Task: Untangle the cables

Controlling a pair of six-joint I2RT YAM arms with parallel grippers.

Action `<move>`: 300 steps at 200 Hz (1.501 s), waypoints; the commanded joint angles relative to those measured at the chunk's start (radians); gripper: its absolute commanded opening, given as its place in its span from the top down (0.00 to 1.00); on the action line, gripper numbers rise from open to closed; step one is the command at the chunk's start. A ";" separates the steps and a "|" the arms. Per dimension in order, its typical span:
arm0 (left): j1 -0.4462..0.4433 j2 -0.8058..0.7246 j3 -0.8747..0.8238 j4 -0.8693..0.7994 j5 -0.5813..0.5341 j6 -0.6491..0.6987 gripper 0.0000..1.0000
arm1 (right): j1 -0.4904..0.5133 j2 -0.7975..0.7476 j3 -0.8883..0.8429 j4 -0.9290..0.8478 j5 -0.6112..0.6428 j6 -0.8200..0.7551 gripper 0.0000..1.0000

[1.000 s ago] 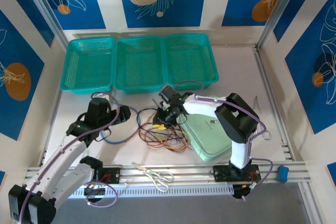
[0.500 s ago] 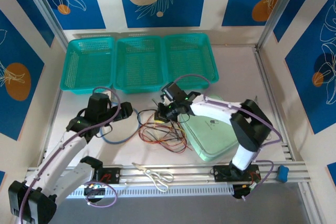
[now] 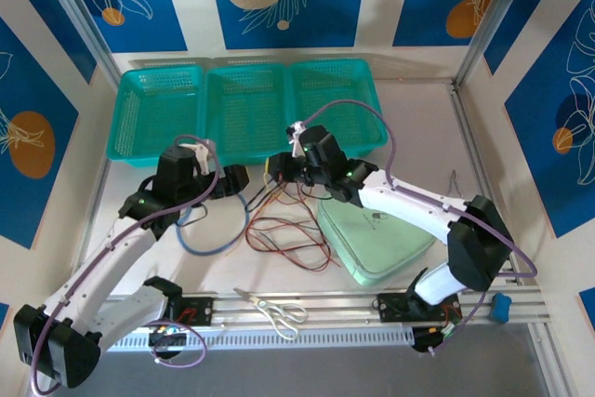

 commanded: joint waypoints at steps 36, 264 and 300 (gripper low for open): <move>-0.012 0.023 0.038 0.096 0.106 0.000 0.14 | -0.024 -0.121 0.093 0.148 -0.027 -0.083 1.00; 0.015 0.178 0.425 0.077 0.259 0.248 0.19 | -0.219 -0.092 0.235 0.246 -0.339 0.217 1.00; 0.015 0.133 0.379 -0.020 0.198 0.283 0.18 | -0.210 -0.098 0.247 0.114 -0.305 0.185 1.00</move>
